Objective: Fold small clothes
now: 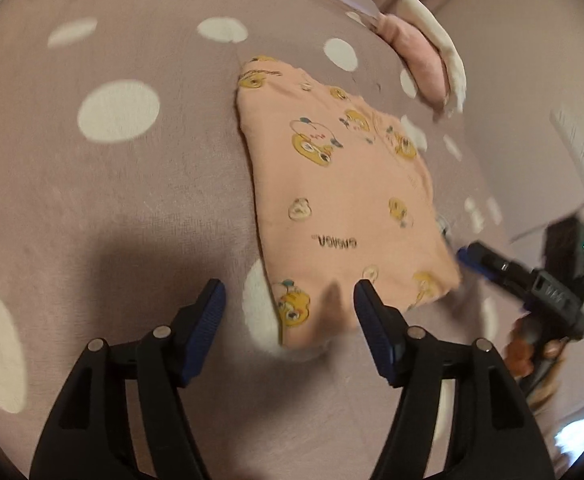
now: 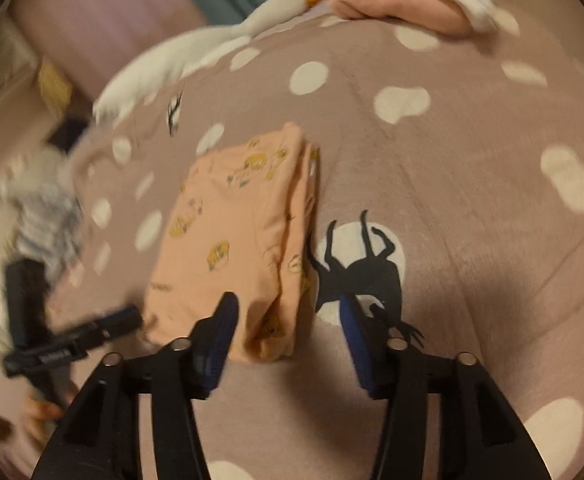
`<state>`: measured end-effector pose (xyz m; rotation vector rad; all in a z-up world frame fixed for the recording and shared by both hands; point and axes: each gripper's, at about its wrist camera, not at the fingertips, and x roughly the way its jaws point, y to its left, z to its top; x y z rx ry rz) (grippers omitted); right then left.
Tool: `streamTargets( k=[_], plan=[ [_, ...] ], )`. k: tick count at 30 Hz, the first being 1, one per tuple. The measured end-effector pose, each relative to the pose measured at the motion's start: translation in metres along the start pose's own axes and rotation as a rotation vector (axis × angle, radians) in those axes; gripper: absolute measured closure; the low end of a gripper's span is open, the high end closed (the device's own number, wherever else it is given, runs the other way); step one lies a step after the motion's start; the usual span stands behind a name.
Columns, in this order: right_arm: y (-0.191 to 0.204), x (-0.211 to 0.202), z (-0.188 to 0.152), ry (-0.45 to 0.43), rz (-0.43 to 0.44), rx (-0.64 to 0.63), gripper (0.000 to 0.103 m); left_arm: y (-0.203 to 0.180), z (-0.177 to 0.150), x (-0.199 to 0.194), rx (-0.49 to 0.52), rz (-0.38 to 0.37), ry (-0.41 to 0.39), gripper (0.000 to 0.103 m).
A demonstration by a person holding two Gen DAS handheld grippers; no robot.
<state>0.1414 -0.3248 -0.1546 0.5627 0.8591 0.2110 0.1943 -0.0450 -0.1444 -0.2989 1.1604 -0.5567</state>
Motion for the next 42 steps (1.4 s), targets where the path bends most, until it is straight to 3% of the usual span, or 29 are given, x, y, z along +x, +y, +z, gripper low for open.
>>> streamTargets(
  k=[2, 8, 17, 26, 28, 30, 34, 42],
  plan=[
    [-0.009, 0.006, 0.006, 0.017, 0.058, 0.065, 0.047, 0.008, 0.007, 0.005, -0.053, -0.051, 0.008, 0.036],
    [-0.013, 0.036, 0.018, 0.055, 0.110, 0.139, 0.042, 0.013, 0.026, 0.022, -0.132, -0.149, 0.018, 0.036],
    [0.003, 0.077, 0.041, 0.112, 0.167, 0.110, 0.041, -0.003, 0.053, 0.046, -0.093, -0.154, 0.024, 0.034],
    [0.008, 0.091, 0.050, 0.108, 0.187, 0.059, 0.041, -0.003, 0.070, 0.060, -0.060, -0.156, 0.024, 0.032],
    [0.008, 0.092, 0.051, 0.103, 0.179, 0.052, 0.045, -0.005, 0.071, 0.062, -0.054, -0.151, 0.022, 0.033],
    [0.010, 0.092, 0.050, 0.100, 0.147, 0.027, 0.053, -0.007, 0.071, 0.062, -0.045, -0.132, 0.015, 0.038],
    [0.018, 0.091, 0.047, 0.094, 0.110, -0.019, 0.071, -0.003, 0.069, 0.061, -0.052, -0.083, 0.005, 0.062],
    [0.042, 0.073, 0.041, 0.031, 0.054, -0.113, 0.077, -0.005, 0.068, 0.053, -0.052, -0.070, -0.015, 0.073]
  ],
)
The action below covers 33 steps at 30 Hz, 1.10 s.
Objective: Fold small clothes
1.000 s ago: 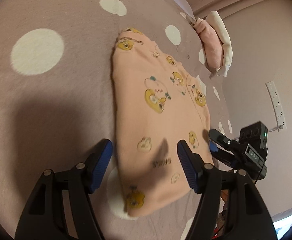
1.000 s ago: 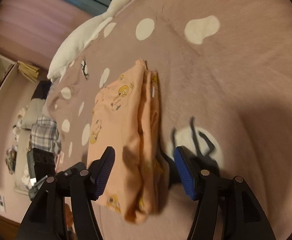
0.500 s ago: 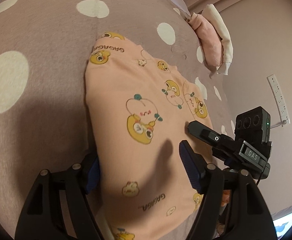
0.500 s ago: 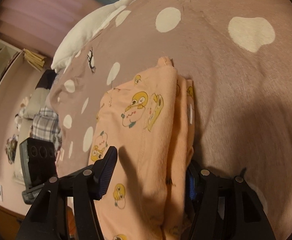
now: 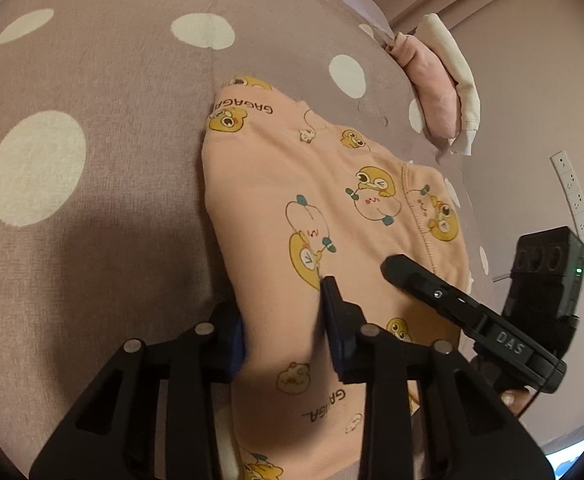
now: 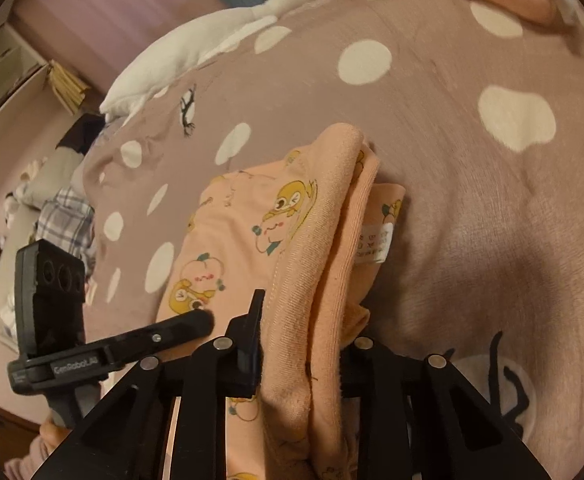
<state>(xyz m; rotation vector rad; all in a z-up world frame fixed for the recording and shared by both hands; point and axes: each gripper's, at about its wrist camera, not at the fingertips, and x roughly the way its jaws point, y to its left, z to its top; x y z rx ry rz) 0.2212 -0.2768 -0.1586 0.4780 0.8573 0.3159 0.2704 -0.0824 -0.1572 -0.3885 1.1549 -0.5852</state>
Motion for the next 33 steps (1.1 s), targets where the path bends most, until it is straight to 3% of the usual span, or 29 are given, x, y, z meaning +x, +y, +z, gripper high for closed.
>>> streamTargets(
  k=[10, 33],
  plan=[
    [0.032, -0.032, -0.016, -0.056, 0.004, -0.074, 0.078, -0.017, -0.019, -0.027, 0.070, 0.004, -0.039, 0.076],
    [0.109, -0.092, -0.094, -0.086, 0.094, -0.172, 0.078, -0.032, -0.129, -0.128, 0.134, 0.079, -0.128, 0.075]
  ],
)
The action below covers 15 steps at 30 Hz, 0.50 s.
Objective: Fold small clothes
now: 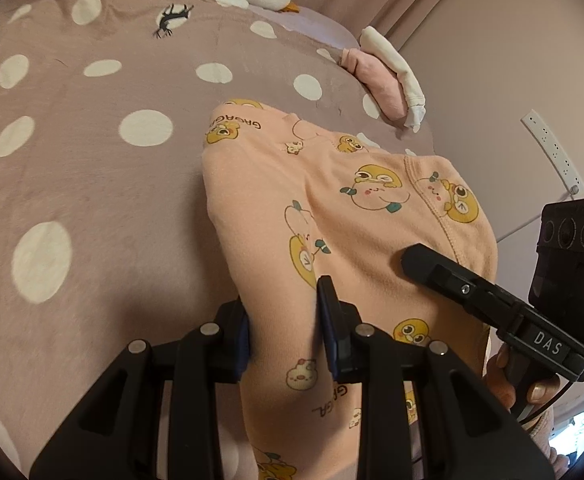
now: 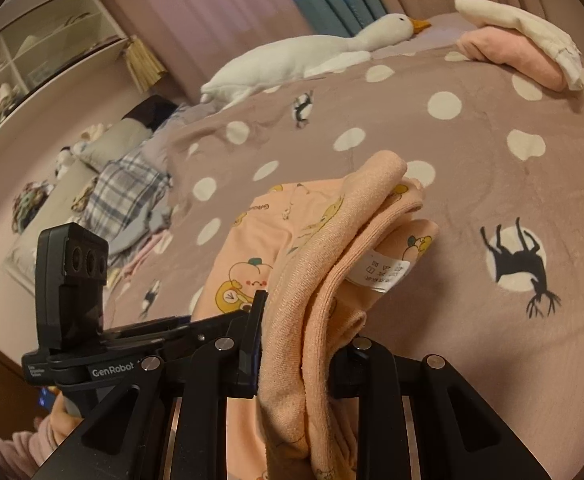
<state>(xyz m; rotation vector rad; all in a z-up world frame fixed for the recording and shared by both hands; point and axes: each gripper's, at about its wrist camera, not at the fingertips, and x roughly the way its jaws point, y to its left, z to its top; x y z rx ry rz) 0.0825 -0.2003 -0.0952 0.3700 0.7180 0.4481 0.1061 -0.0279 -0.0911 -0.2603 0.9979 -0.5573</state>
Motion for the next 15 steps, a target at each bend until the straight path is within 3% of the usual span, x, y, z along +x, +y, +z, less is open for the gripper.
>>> streamTargets(
  k=[15],
  plan=[
    [0.050, -0.001, -0.010, 0.011, 0.057, -0.112, 0.078, 0.011, -0.035, -0.059, -0.014, 0.060, -0.088, 0.075]
  ],
)
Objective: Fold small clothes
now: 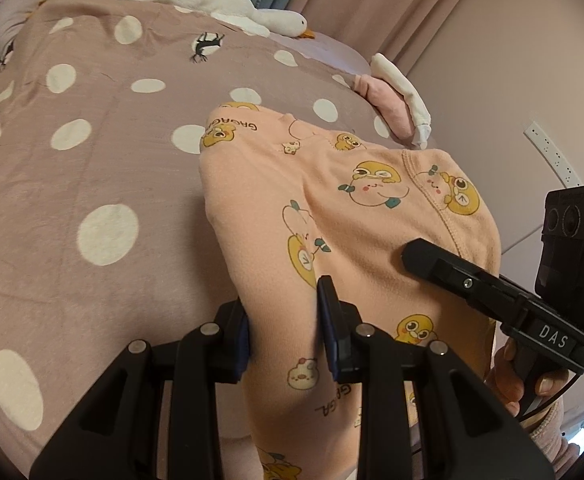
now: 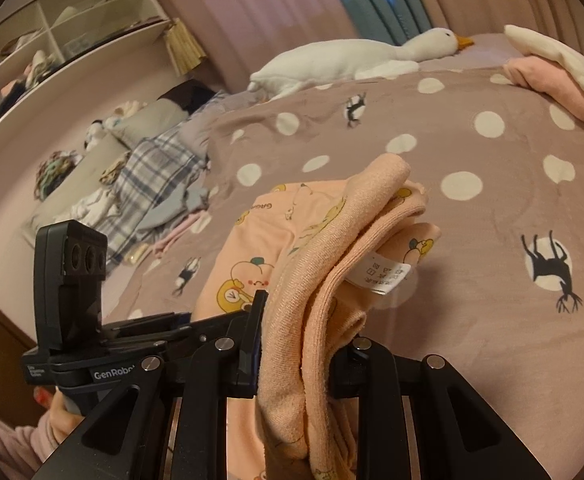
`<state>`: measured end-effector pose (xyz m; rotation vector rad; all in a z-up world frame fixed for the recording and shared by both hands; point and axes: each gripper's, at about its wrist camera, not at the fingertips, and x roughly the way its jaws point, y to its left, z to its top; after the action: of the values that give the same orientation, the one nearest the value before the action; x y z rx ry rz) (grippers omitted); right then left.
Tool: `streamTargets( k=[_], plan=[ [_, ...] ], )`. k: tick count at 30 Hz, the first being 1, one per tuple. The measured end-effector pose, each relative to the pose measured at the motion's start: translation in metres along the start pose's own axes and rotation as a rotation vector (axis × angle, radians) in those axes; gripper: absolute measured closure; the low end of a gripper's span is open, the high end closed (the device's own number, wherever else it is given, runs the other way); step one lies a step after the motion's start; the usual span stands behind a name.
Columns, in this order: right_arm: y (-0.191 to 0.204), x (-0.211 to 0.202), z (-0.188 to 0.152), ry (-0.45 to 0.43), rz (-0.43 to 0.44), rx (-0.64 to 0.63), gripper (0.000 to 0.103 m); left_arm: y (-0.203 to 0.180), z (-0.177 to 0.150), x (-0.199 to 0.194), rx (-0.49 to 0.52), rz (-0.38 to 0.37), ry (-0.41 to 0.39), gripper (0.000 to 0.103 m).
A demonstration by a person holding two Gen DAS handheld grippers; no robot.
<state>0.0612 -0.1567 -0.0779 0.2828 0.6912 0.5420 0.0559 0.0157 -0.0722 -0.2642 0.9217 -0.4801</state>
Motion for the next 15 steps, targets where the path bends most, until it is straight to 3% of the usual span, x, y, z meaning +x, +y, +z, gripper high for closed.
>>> streamTargets(
  k=[15],
  plan=[
    [0.027, 0.012, 0.011, -0.005, 0.022, -0.075, 0.078, 0.015, 0.004, -0.022, -0.009, 0.045, -0.062, 0.075]
  ],
)
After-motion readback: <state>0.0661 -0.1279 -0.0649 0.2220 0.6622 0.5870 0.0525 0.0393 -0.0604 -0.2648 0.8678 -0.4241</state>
